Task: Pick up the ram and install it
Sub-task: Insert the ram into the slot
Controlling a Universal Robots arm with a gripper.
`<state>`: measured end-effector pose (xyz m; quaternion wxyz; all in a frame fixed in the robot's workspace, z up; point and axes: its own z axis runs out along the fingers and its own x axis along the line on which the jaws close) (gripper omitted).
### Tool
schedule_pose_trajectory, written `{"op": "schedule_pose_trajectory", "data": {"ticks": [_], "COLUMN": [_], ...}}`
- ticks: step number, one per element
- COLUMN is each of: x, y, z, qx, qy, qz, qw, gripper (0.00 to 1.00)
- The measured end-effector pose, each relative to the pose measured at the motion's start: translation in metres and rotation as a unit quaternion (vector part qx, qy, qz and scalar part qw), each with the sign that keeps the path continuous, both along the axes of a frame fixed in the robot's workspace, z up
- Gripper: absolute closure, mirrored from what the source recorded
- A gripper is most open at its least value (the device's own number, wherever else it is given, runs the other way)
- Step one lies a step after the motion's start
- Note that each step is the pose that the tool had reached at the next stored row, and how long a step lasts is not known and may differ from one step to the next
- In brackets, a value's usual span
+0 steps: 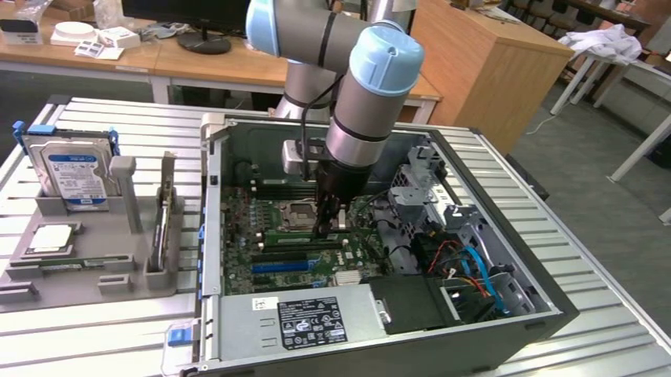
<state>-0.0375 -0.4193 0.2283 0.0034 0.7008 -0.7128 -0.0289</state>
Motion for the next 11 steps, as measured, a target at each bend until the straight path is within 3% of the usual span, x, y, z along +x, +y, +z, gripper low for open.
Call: {"op": "schedule_pose_trajectory", "data": {"ticks": [11], "x": [0.0], "y": [0.0], "z": [0.0], "qx": [0.0], "qy": [0.0], "qz": [0.008], "qw": [1.0], "gripper": [0.88]}}
